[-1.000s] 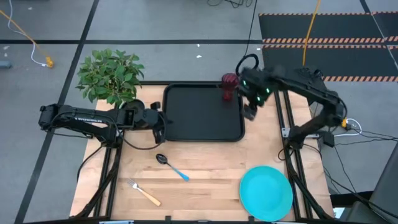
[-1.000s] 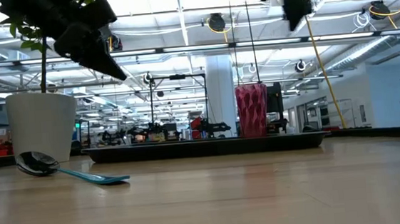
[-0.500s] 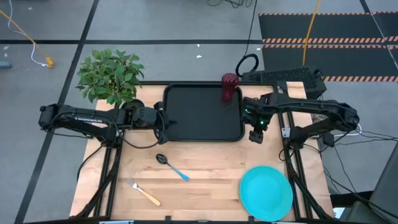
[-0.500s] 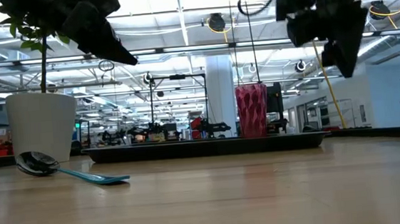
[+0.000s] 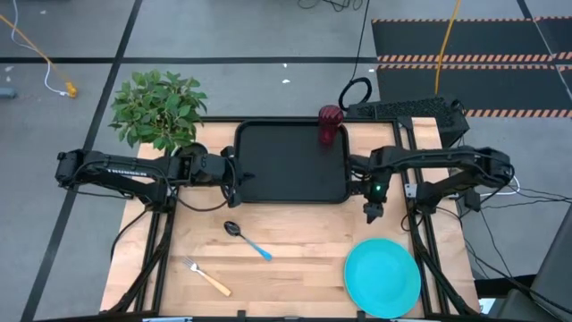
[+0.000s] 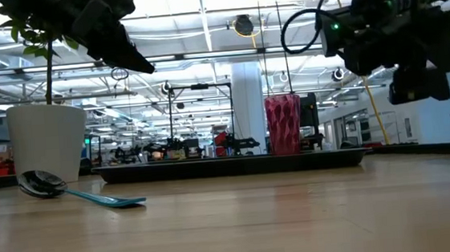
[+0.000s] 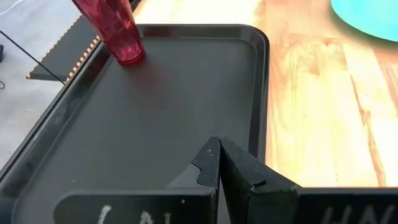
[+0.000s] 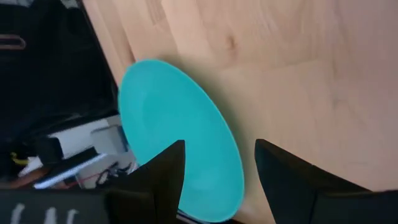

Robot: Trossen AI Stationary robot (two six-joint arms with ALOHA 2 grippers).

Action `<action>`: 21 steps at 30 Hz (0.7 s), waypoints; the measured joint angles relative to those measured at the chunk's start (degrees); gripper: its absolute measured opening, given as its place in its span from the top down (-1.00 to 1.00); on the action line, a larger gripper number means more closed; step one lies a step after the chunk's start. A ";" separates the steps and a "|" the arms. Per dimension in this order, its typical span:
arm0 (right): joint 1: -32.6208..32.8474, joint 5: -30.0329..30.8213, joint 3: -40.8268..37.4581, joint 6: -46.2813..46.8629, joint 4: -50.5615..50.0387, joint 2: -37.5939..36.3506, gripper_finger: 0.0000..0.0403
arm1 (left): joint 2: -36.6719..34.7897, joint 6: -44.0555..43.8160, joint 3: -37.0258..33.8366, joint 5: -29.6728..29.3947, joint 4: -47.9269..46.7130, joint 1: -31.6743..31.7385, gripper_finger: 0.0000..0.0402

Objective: Pick and place plate/cup/fork/spoon on tray
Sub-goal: Put the blue plate on the black serving tray to the bottom right of the red cup

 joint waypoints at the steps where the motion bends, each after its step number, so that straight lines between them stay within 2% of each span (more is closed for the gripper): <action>1: 0.73 0.01 -0.58 0.25 1.22 0.06 0.08 | 0.00 -0.02 0.00 0.00 0.00 0.00 0.95; 6: 5.42 0.31 -2.28 3.08 6.15 0.03 0.08 | 0.00 -0.23 0.00 -0.01 -0.01 0.00 0.95; 12: 12.90 6.16 -4.13 6.95 11.45 0.03 0.08 | 0.00 -2.48 0.00 -0.04 -0.01 0.00 0.95; 21: 21.08 6.40 -7.80 12.17 18.45 0.03 0.08 | 0.00 -6.25 0.00 -0.02 0.01 -0.04 0.95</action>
